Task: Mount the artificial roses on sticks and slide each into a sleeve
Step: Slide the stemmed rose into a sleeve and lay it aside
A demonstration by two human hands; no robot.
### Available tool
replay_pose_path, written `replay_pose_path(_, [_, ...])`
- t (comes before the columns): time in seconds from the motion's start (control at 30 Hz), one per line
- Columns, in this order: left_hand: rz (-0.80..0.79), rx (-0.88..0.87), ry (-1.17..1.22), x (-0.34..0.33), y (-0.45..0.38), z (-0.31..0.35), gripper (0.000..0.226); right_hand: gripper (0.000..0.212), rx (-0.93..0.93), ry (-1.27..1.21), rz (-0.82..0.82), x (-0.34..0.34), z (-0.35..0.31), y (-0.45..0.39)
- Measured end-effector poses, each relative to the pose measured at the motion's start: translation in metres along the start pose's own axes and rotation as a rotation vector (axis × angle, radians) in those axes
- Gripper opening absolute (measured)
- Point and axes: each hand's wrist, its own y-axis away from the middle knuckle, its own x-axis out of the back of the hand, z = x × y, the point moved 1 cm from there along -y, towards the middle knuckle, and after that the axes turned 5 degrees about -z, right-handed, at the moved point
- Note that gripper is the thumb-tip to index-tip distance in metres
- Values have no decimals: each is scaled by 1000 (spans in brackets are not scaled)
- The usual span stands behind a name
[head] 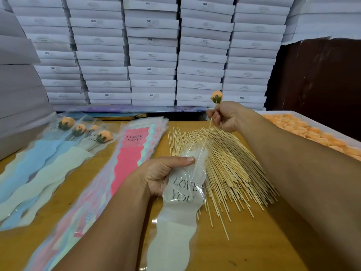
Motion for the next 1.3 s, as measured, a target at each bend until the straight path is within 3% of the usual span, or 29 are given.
replay_pose_path(0.13, [47, -14, -9, 3, -1, 0, 58, 17, -10, 56, -38, -7, 4, 9])
replay_pose_path(0.3, [140, -36, -23, 7, -3, 0, 20, 13, -39, 158, -121, -20, 16, 26])
replay_pose_path(0.47, [168, -73, -4, 8, -3, 0, 19, 4, -5, 212, -145, -27, 33, 41])
replay_pose_path(0.63, [217, -119, -10, 7, -5, 2, 34, 7, -14, 252, -219, -29, 47, 51])
replay_pose_path(0.8, [208, -115, -6, 7, -5, 2, 23, 7, -36, 248, -272, -29, 59, 61])
replay_pose_path(0.93, [179, -115, -5, 7, -4, 1, 18, 25, -39, 270, -314, -26, 67, 68])
replay_pose_path(1.13, [99, -105, 6, 5, -3, 2, 27, 24, 9, 272, -319, -17, 77, 75])
replay_pose_path(1.3, [35, -88, 31, 4, -2, 3, 30, 50, 110, -55, -230, -10, 71, 72])
